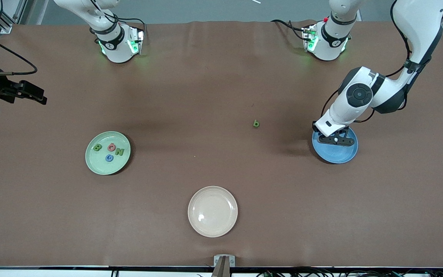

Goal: Sort upper and lower case letters into plates
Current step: 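Release the blue x onto the blue plate with the left gripper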

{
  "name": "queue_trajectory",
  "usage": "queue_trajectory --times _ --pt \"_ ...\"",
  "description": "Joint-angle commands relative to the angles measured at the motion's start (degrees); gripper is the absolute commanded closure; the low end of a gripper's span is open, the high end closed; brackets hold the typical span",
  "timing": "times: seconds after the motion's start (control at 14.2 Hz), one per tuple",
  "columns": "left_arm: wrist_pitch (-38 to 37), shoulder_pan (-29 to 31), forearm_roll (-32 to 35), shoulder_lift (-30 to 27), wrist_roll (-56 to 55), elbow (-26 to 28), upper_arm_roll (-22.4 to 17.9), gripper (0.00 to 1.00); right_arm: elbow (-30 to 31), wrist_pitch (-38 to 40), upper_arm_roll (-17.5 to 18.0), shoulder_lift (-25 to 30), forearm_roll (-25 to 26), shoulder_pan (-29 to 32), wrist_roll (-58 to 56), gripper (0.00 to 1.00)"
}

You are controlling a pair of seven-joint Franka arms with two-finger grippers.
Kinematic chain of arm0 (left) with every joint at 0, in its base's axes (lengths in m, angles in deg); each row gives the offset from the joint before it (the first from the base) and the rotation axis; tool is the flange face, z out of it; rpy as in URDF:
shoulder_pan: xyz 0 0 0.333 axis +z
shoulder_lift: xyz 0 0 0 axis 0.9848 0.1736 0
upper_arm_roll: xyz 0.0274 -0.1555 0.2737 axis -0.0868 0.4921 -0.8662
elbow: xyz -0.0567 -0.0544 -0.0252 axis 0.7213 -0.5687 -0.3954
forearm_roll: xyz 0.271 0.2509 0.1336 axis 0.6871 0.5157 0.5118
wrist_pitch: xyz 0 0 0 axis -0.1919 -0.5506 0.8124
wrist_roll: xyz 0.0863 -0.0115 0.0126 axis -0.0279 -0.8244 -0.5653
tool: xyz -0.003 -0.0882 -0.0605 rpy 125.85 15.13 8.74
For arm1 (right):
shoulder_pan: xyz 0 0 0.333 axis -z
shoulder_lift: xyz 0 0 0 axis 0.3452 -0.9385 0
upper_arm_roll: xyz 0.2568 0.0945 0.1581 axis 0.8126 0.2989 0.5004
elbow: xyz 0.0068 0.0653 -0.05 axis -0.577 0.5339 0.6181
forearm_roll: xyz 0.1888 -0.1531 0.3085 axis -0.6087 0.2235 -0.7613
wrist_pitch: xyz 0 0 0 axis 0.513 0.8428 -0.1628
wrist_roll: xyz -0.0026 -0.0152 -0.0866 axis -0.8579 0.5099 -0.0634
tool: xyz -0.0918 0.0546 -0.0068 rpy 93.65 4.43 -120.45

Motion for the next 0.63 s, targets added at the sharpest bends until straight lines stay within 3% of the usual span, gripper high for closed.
queue_trajectory --times 0.0,0.21,0.49,0.56 --pt "1.53 0.96 2.97 1.46 0.29 0.5 0.53 0.78 2.54 -0.82 -0.42 2.97 0.45 -0.53 -0.42 0.0" --pt "4.26 0.96 7.28 4.62 0.2 0.33 -2.1 0.78 2.62 -0.73 -0.34 3.33 0.36 -0.53 -0.42 0.0" --pt "4.26 0.96 8.34 5.86 0.12 0.15 -2.55 0.77 3.06 0.42 -0.25 5.18 0.36 -0.71 -0.42 0.0" --pt "4.26 0.96 8.34 5.86 0.12 0.15 -2.55 0.71 3.32 0.07 -0.25 5.18 0.36 -0.71 -0.42 0.0"
